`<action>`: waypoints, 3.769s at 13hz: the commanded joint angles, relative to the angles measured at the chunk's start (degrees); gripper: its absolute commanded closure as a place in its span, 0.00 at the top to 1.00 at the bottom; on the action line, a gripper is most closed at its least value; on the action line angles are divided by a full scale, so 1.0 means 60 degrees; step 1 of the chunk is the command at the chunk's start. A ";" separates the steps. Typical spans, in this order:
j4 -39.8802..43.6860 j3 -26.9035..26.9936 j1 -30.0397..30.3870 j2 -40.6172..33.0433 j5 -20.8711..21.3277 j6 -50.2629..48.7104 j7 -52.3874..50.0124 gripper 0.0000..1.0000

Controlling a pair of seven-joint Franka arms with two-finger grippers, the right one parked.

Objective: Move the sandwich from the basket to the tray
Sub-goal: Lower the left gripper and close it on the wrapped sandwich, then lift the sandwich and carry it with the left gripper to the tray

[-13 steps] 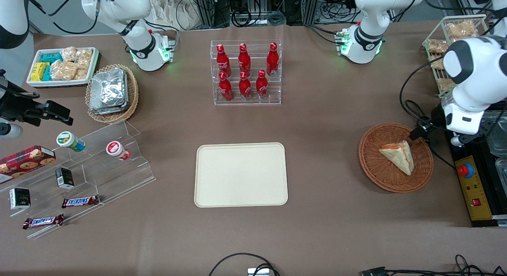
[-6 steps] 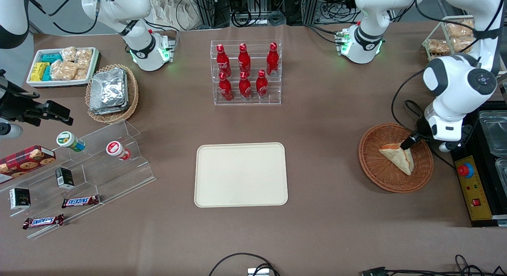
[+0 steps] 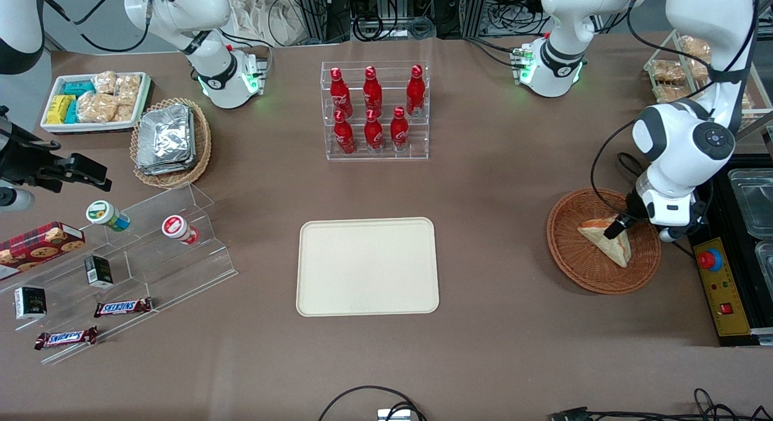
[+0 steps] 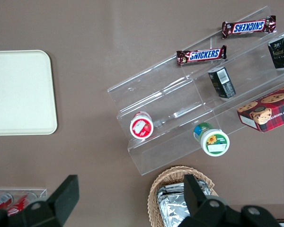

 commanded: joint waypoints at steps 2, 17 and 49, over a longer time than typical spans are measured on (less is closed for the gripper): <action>-0.0047 -0.0027 -0.0009 0.0372 0.0037 0.0607 -0.0253 1.00; 0.0289 -0.0232 -0.0155 -0.0372 0.0125 -0.0471 0.0694 0.17; 0.9839 -0.3031 -0.4182 0.4032 0.2015 -0.6570 -0.1217 0.17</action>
